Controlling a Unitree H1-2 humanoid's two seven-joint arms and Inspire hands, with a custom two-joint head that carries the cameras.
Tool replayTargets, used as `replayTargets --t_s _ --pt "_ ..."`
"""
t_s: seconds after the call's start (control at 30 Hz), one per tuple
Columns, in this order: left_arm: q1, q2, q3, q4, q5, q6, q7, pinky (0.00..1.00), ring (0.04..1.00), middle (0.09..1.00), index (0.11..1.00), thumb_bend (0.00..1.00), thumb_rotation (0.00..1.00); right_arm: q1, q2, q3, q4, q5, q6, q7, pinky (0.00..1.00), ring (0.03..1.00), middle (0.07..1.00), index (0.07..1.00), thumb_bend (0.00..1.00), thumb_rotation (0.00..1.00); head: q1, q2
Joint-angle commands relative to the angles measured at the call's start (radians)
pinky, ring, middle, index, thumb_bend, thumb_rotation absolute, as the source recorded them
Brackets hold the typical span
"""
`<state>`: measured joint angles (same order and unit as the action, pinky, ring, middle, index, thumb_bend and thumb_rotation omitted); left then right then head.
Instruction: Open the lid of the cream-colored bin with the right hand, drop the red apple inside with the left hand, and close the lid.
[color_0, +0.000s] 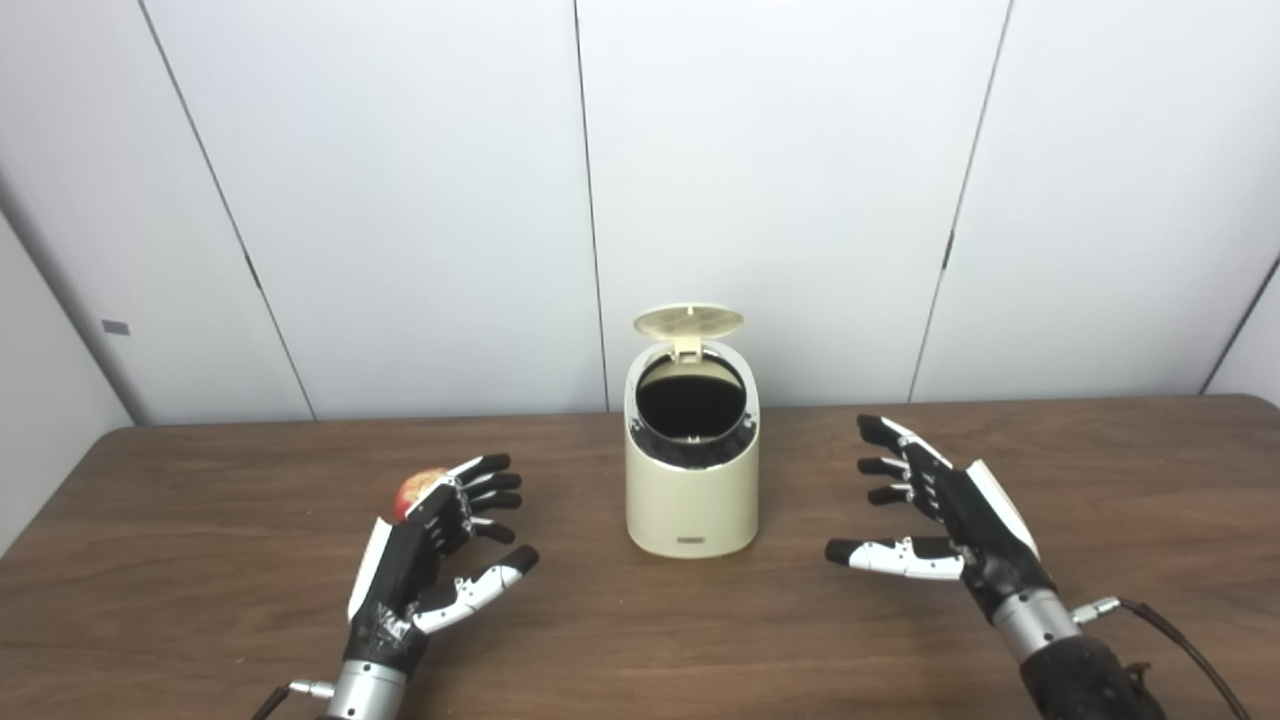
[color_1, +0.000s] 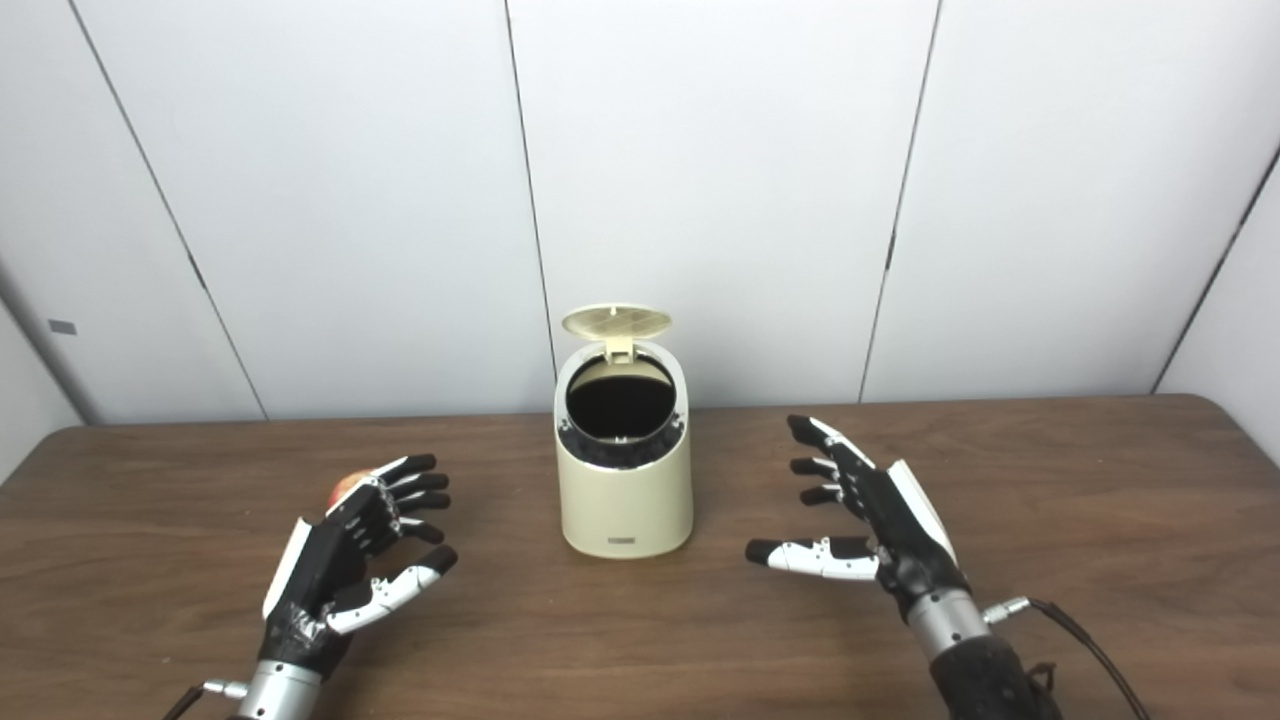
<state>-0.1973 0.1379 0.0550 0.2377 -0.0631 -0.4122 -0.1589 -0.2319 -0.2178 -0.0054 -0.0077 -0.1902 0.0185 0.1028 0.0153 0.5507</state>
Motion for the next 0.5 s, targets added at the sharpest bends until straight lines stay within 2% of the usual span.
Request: replayTargets --t_s 0.0,0.07,0.1,0.27,0.37,0.47 --pt "0.027 -0.02 -0.001 0.033 -0.007 -0.037 0.017 0.56 0.706 0.748 0.798 0.66 0.13 -0.017 -0.002 -0.022 -0.003 0.026 -0.1 -0.035 0.71 0.825 0.914 0.888 0.79 0.21 0.007 -0.002" --pt "0.026 -0.027 0.012 0.032 0.028 -0.052 0.053 0.54 0.672 0.721 0.774 0.63 0.05 -0.005 0.005 -0.026 0.026 0.029 -0.154 -0.053 0.7 0.82 0.907 0.881 0.78 0.19 0.007 -0.002" --pt "0.027 -0.03 0.019 0.024 0.062 -0.055 0.084 0.54 0.646 0.699 0.753 0.62 0.02 0.0 0.008 -0.028 0.038 0.031 -0.174 -0.06 0.68 0.815 0.902 0.877 0.78 0.19 0.033 -0.006" --pt "0.023 -0.026 0.041 -0.044 0.17 -0.058 0.235 0.52 0.588 0.643 0.686 0.58 0.0 0.014 0.014 -0.029 0.043 0.053 -0.187 -0.062 0.68 0.81 0.897 0.872 0.78 0.18 0.097 -0.022" --pt "0.021 -0.018 0.054 -0.092 0.254 -0.057 0.319 0.56 0.645 0.667 0.697 0.6 0.08 0.02 0.006 -0.032 0.052 0.069 -0.188 -0.054 0.69 0.834 0.913 0.885 0.76 0.12 0.139 -0.031" --pt "0.018 -0.011 0.078 -0.142 0.348 -0.015 0.365 0.67 0.783 0.791 0.797 0.67 0.2 0.022 -0.003 -0.035 0.068 0.081 -0.197 -0.049 0.69 0.841 0.918 0.889 0.75 0.09 0.177 -0.04"
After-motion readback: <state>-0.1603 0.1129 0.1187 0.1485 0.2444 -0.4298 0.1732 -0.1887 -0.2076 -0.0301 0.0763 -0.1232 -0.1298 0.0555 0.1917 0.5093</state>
